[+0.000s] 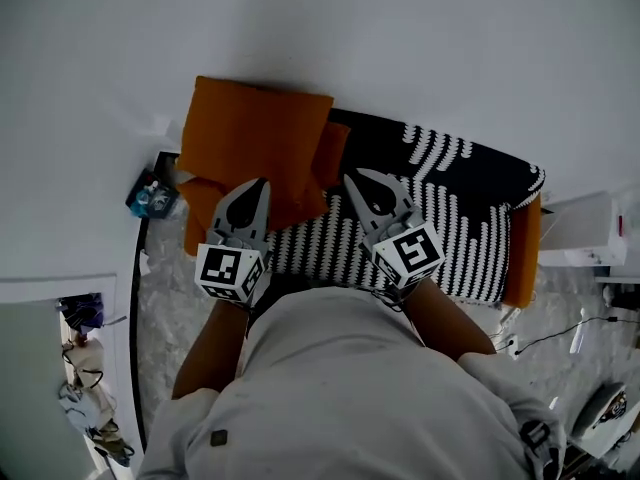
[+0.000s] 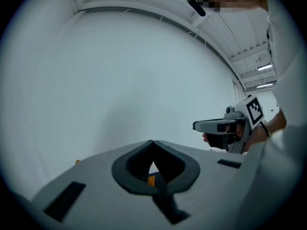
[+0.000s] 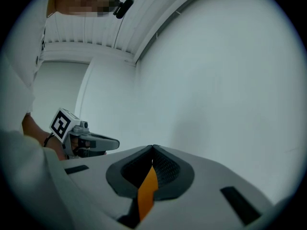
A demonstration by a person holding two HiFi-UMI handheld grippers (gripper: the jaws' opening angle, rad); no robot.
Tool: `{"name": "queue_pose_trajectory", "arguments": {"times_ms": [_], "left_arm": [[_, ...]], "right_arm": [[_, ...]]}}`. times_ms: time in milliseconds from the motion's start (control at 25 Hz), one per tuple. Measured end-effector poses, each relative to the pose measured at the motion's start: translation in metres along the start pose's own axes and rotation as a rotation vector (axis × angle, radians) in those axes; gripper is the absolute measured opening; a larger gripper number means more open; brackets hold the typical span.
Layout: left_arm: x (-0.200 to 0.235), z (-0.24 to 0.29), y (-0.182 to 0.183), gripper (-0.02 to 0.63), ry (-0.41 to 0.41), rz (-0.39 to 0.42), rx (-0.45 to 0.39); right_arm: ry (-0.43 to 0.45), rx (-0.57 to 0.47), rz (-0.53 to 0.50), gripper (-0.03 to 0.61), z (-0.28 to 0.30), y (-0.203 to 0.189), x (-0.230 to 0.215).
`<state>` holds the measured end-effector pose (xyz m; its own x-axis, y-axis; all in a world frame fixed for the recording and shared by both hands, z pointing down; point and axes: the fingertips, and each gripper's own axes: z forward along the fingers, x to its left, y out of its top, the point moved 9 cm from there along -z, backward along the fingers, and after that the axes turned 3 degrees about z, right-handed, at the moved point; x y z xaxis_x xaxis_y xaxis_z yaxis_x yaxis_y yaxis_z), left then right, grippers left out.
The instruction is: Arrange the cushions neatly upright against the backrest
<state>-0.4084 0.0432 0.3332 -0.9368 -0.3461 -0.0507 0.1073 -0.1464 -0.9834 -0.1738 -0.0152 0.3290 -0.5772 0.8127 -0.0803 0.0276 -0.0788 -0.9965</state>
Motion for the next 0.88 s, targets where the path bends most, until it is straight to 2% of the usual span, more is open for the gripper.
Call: {"name": "queue_pose_trajectory", "arguments": {"times_ms": [240, 600, 880], "left_arm": [[0.047, 0.023, -0.003, 0.009, -0.077, 0.006, 0.015], [0.133, 0.067, -0.002, 0.009, -0.213, 0.063, 0.035], [0.197, 0.093, -0.006, 0.011, -0.271, 0.076, 0.041]], "right_arm": [[-0.050, 0.018, 0.003, 0.021, 0.036, -0.004, 0.002], [-0.150, 0.017, -0.003, 0.023, 0.106, -0.006, -0.005], [-0.209, 0.035, 0.004, 0.023, 0.158, -0.011, 0.002]]}}
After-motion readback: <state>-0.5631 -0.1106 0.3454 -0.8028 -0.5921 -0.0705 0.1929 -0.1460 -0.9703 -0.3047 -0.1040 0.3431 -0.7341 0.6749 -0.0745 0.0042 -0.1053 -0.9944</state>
